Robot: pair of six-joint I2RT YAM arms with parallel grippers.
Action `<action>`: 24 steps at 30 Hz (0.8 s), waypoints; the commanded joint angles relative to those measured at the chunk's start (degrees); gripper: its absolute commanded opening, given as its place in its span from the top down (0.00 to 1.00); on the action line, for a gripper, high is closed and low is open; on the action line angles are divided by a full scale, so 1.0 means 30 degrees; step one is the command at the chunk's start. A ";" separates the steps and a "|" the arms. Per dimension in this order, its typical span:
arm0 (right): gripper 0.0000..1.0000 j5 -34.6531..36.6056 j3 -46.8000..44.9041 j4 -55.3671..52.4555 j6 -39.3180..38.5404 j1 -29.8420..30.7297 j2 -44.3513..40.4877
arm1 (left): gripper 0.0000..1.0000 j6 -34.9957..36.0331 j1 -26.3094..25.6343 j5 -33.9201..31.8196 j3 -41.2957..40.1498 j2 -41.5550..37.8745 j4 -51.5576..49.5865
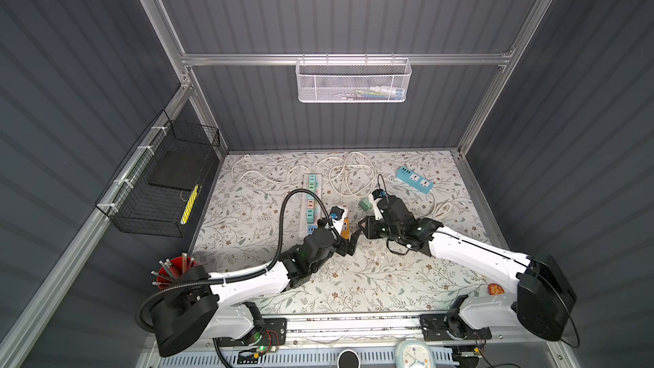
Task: Insert plugs into power strip
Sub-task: Insert the plug into the socket.
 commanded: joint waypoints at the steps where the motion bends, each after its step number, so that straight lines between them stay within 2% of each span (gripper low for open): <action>1: 0.84 0.4606 0.1049 0.0330 0.1492 0.1032 0.1573 | 0.00 -0.5033 0.0602 -0.7145 0.1430 -0.0288 -0.7748; 3: 0.85 0.6073 0.1649 0.0446 0.2062 0.1577 0.2564 | 0.00 -0.6686 0.1403 -0.7459 0.2136 -0.0446 -1.0558; 7: 0.86 0.7325 0.2652 0.0622 0.3228 0.1985 0.4285 | 0.00 -0.8026 0.2462 -0.6928 0.1838 -0.1292 -1.1950; 10: 0.86 0.7768 0.2956 0.0872 0.3796 0.2126 0.4987 | 0.00 -0.8237 0.2618 -0.7059 0.1691 -0.2006 -1.2418; 17: 0.87 0.8438 0.3756 0.0398 0.4301 0.2495 0.5823 | 0.00 -0.6980 0.2784 -0.7002 0.1482 -0.3080 -1.2303; 24: 0.87 0.8401 0.4595 -0.0311 0.4729 0.2925 0.6498 | 0.00 -0.7413 0.2826 -0.7030 0.1493 -0.3578 -1.2651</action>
